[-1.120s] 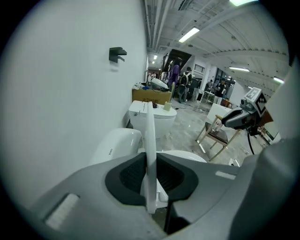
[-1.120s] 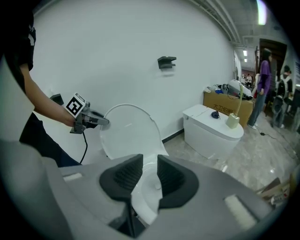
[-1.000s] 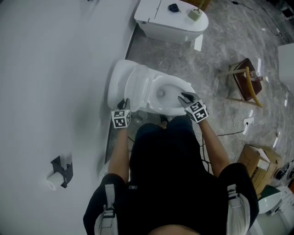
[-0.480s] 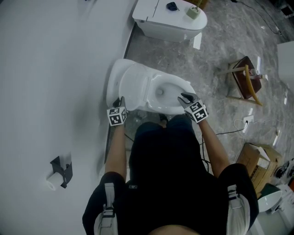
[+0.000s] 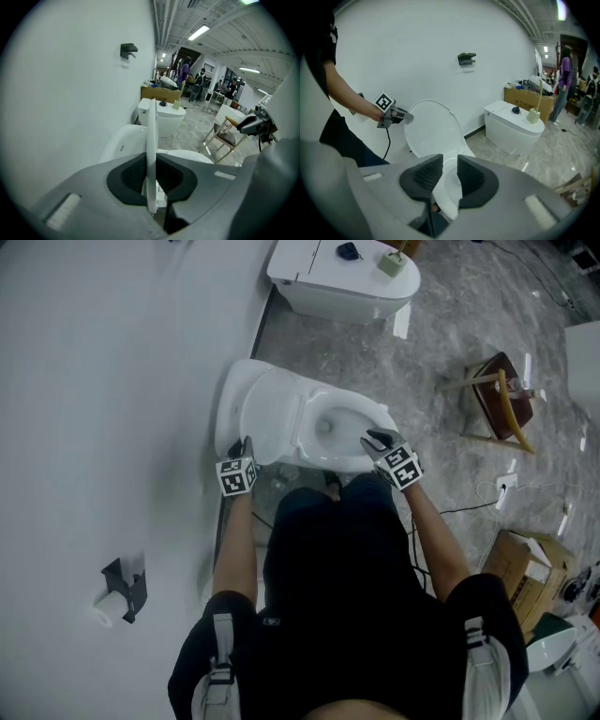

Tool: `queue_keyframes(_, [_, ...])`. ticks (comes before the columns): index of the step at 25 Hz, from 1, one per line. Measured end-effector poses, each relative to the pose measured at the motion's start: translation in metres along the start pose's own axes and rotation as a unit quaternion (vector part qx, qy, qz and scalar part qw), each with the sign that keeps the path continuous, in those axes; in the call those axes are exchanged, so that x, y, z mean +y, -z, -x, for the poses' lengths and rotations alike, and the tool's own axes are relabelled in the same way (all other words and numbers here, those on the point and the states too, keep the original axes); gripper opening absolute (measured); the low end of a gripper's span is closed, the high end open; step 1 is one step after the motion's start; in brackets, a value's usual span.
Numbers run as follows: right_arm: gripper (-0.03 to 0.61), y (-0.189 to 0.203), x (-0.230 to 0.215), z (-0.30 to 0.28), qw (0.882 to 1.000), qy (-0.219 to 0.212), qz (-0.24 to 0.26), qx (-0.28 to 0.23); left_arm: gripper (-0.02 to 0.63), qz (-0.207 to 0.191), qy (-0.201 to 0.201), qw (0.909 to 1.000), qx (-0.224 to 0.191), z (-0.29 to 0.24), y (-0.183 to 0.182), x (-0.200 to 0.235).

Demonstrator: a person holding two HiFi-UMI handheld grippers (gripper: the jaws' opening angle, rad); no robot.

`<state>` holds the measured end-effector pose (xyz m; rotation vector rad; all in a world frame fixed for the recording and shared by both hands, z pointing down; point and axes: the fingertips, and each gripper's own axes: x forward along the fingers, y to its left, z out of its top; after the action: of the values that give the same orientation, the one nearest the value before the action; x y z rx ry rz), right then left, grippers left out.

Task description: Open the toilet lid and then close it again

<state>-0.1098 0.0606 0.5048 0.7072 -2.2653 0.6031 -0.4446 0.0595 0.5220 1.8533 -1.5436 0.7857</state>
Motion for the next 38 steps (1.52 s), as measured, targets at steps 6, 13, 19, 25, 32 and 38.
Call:
queue_keyframes(6, [0.101, 0.005, -0.001, 0.003, 1.0, 0.0, -0.001, 0.003, 0.04, 0.0, 0.001, 1.0, 0.001, 0.0, 0.002, -0.008])
queue_keyframes(13, [0.101, 0.008, -0.002, 0.005, 1.0, 0.002, -0.006, 0.003, 0.041, -0.008, 0.008, 0.9999, -0.001, 0.001, 0.0, -0.018])
queue_keyframes(19, [0.101, 0.004, 0.0, 0.003, 1.0, 0.002, -0.005, 0.0, 0.044, -0.012, 0.026, 0.9996, -0.006, 0.005, 0.0, -0.034])
queue_keyframes(25, [0.101, 0.003, 0.008, 0.001, 1.0, -0.001, -0.002, -0.001, 0.061, -0.035, 0.059, 0.9977, -0.006, 0.009, 0.003, -0.059])
queue_keyframes(32, [0.101, 0.004, 0.015, -0.001, 1.0, -0.004, -0.003, -0.003, 0.088, -0.06, 0.105, 0.9926, -0.006, 0.01, 0.006, -0.094])
queue_keyframes(38, [0.101, 0.007, 0.016, 0.003, 1.0, -0.006, -0.007, -0.008, 0.115, -0.091, 0.143, 0.9855, 0.002, 0.009, 0.01, -0.128])
